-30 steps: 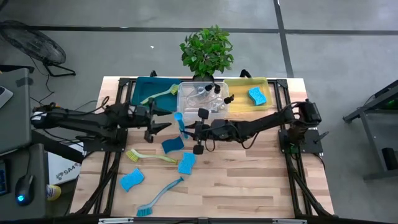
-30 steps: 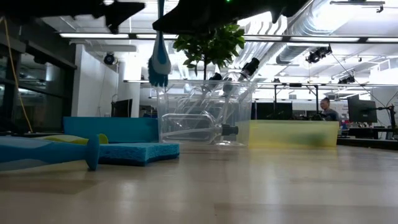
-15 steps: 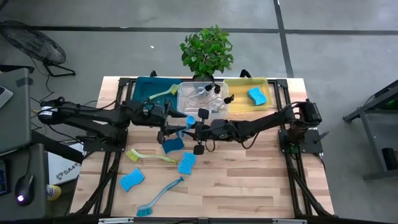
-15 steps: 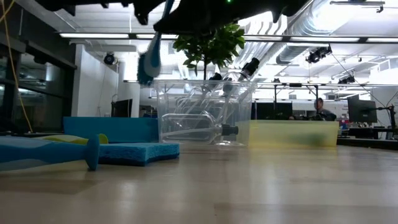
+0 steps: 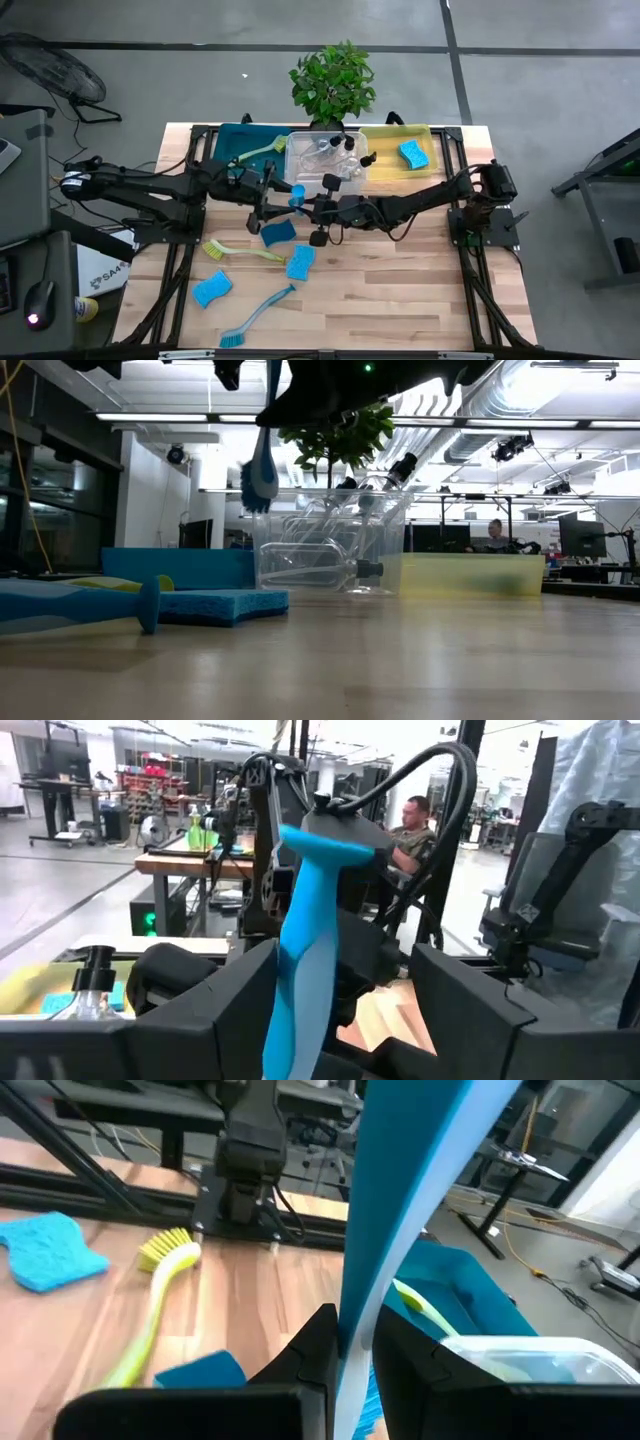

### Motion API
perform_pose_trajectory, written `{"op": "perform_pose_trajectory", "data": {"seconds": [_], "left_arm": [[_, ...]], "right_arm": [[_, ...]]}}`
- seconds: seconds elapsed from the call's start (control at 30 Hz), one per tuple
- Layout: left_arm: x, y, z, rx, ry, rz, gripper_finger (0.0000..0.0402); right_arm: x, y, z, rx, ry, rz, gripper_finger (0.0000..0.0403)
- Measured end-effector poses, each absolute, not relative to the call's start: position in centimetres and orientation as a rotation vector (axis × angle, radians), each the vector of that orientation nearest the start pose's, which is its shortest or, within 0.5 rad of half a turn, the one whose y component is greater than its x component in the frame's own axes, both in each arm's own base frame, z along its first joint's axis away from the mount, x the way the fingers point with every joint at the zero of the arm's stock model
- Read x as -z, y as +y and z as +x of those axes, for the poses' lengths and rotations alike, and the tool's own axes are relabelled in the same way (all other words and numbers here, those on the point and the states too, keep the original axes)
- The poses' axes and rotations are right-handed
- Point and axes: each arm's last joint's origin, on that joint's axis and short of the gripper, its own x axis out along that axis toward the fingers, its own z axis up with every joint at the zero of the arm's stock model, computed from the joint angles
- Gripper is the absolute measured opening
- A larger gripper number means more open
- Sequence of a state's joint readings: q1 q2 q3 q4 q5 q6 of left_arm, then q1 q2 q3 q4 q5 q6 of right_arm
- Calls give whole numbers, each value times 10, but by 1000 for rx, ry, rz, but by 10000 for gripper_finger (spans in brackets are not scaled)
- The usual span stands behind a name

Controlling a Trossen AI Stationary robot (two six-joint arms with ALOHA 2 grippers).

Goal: Pick & Place Kitchen Sink Supplies
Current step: Put the blue dish brush into the blue bin

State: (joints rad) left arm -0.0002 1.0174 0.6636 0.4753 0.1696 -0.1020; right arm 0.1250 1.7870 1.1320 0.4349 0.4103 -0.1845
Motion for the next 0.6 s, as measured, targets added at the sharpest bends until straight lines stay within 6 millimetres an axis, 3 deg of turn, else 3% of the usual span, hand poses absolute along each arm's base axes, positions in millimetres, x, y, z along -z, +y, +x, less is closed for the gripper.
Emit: {"op": "perform_pose_trajectory", "data": {"seconds": [0.33, 0.6], "left_arm": [[-300, -3, 244, 120, -101, -90, 227], [-301, -3, 245, 118, -126, -71, 219]], "right_arm": [[-242, 34, 399, 231, 205, -233, 38], [-238, 33, 398, 251, 254, -231, 38]]}}
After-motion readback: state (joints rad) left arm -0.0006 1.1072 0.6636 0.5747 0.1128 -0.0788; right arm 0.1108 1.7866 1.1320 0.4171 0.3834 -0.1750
